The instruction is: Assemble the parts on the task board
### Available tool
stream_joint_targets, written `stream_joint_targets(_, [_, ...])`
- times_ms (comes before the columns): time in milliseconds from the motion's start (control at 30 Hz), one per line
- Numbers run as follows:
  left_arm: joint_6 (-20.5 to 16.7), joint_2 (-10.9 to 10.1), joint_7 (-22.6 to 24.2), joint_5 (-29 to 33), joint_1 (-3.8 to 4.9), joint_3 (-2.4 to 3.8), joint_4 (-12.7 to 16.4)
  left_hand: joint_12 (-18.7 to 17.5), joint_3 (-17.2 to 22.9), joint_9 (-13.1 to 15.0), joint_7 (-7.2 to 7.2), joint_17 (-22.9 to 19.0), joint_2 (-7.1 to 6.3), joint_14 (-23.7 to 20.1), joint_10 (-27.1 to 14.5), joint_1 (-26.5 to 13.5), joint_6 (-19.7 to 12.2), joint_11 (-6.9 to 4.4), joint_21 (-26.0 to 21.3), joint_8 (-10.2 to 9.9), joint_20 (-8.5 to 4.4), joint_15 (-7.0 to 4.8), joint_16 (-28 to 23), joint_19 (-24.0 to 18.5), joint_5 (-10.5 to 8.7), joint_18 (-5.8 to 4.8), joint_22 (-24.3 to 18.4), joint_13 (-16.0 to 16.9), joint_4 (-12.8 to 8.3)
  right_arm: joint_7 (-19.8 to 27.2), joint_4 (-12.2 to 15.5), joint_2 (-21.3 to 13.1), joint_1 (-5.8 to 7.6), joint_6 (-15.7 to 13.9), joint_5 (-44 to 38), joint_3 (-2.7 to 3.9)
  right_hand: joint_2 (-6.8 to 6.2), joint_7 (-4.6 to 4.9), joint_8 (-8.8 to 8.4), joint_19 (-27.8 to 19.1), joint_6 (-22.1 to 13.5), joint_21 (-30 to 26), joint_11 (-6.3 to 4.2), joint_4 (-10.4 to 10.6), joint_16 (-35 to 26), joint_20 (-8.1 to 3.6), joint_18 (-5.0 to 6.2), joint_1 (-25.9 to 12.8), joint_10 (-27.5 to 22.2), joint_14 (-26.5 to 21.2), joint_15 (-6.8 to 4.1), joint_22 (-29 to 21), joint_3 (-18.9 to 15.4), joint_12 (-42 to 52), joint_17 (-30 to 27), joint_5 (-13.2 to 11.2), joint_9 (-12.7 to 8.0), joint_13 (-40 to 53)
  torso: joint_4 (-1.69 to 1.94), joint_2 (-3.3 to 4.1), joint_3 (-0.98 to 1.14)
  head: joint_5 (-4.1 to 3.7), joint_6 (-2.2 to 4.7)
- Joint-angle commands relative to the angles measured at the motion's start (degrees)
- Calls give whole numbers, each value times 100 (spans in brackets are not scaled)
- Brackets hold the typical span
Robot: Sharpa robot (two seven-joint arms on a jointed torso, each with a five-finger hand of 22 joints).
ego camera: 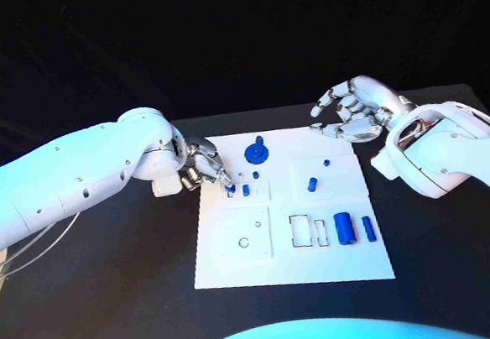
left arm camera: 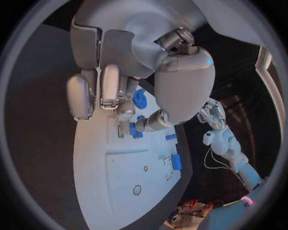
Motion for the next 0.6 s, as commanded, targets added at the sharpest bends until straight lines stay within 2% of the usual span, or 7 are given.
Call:
stream_joint_targets(33, [-402, -52, 34, 160, -7, 0, 94, 61, 1119, -8, -172, 1506, 7, 595, 84, -93, 236, -15, 34, 44, -9, -59, 38, 36, 121, -86, 29, 120, -1145, 23, -9, 0, -4, 69, -28, 2, 1, 12, 28, 600, -40, 25, 51, 39, 5, 26, -39, 39, 168, 584, 37, 1506, -3, 21, 1448, 21, 7, 1041, 1, -4, 4, 16, 0])
stream_joint_targets(233, [-572, -112, -59, 32, -25, -17, 191, 134, 1195, 3, -201, 1506, 11, 595, 174, -228, 285, -45, 33, 97, -40, -89, 38, 30, 311, -81, 13, 266, -1230, 25, -21, -3, -8, 64, -28, 2, -5, 12, 31, 600, -45, 25, 51, 29, 8, 27, -39, 66, 169, 585, 36, 1506, -1, 23, 1452, 31, 8, 1043, 9, -10, 10, 37, -6])
stream_joint_targets(600, [-782, -130, -227, -623, -53, -76, 366, 156, 1224, 10, -215, 1506, 16, 595, 207, -281, 307, -57, 45, 124, -52, -102, 38, 45, 383, -85, 32, 312, -1270, 34, -20, -13, -10, 48, -28, 1, -6, 14, 36, 600, -53, 25, 52, 17, 5, 28, -39, 109, 165, 583, 36, 1506, 8, 19, 1446, 62, 9, 1040, -6, -3, 6, 77, -11])
